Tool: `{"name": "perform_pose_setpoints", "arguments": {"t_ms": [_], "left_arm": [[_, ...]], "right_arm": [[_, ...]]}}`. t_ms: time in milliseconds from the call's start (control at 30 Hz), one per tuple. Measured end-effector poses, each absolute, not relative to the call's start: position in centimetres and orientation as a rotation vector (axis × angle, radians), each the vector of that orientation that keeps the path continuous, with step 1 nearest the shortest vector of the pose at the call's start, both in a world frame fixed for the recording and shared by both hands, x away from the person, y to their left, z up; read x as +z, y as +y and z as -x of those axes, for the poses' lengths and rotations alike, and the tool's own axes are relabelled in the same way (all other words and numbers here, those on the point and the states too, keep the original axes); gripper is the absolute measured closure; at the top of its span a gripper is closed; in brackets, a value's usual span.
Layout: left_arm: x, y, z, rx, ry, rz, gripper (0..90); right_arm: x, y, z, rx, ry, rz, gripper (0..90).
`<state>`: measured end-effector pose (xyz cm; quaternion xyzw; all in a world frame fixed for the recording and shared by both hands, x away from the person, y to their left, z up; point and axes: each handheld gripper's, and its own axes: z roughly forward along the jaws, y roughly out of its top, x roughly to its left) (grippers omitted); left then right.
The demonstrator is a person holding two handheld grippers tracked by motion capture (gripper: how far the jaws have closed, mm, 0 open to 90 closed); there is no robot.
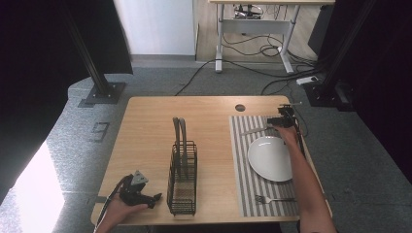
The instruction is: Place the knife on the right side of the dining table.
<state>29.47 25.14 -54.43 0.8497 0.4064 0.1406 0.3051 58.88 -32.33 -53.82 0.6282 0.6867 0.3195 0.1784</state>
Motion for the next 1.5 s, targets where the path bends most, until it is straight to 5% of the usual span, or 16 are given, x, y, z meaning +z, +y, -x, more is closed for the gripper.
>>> {"name": "perform_pose_setpoints", "arguments": {"t_ms": [1500], "left_arm": [[-54.4,25.1,-29.4,0.371,1.075,-2.252,2.6]], "right_arm": [[-52.2,-31.7,-56.0,1.024,1.858,-1.808,39.6]]}}
